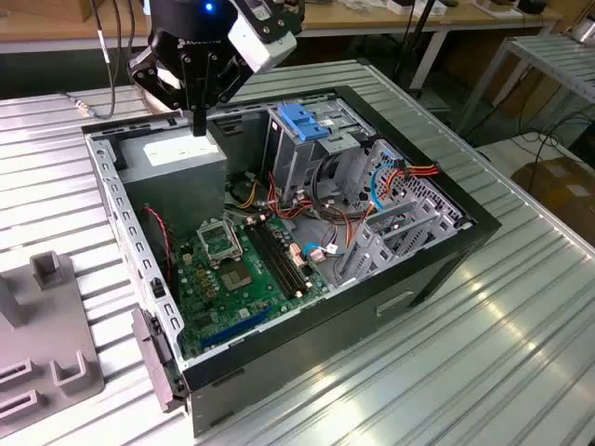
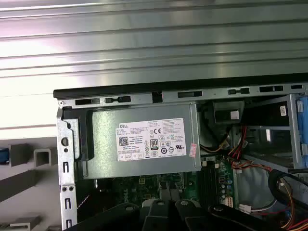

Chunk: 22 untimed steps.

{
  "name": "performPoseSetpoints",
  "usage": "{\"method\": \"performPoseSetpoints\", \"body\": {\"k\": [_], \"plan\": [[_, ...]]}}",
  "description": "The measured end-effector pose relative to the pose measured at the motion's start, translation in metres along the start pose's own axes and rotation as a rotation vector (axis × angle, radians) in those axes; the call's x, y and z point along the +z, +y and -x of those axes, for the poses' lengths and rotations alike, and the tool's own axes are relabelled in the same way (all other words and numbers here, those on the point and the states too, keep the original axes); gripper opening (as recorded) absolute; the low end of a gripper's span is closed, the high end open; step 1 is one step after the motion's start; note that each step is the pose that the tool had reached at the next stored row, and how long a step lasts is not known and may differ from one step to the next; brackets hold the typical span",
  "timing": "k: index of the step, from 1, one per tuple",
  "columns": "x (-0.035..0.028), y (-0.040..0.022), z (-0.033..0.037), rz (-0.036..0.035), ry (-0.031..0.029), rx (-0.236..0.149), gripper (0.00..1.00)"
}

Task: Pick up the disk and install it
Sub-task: 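Reach for the disk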

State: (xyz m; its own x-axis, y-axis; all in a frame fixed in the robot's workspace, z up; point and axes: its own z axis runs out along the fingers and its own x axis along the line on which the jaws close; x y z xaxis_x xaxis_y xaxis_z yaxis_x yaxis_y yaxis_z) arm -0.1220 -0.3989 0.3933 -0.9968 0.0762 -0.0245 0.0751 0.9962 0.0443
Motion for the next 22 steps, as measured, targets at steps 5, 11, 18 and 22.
{"method": "performPoseSetpoints", "body": {"k": [5, 11, 18, 22], "plan": [[0.0, 0.0, 0.0, 0.0, 0.0, 0.0, 0.1], [0.0, -0.0001, -0.0016, 0.0001, -0.0001, 0.0, 0.1], [-0.0001, -0.0004, -0.0051, 0.0, 0.0, 0.0, 0.1], [-0.0003, -0.0008, -0.0109, 0.0, 0.0, 0.0, 0.1]]}}
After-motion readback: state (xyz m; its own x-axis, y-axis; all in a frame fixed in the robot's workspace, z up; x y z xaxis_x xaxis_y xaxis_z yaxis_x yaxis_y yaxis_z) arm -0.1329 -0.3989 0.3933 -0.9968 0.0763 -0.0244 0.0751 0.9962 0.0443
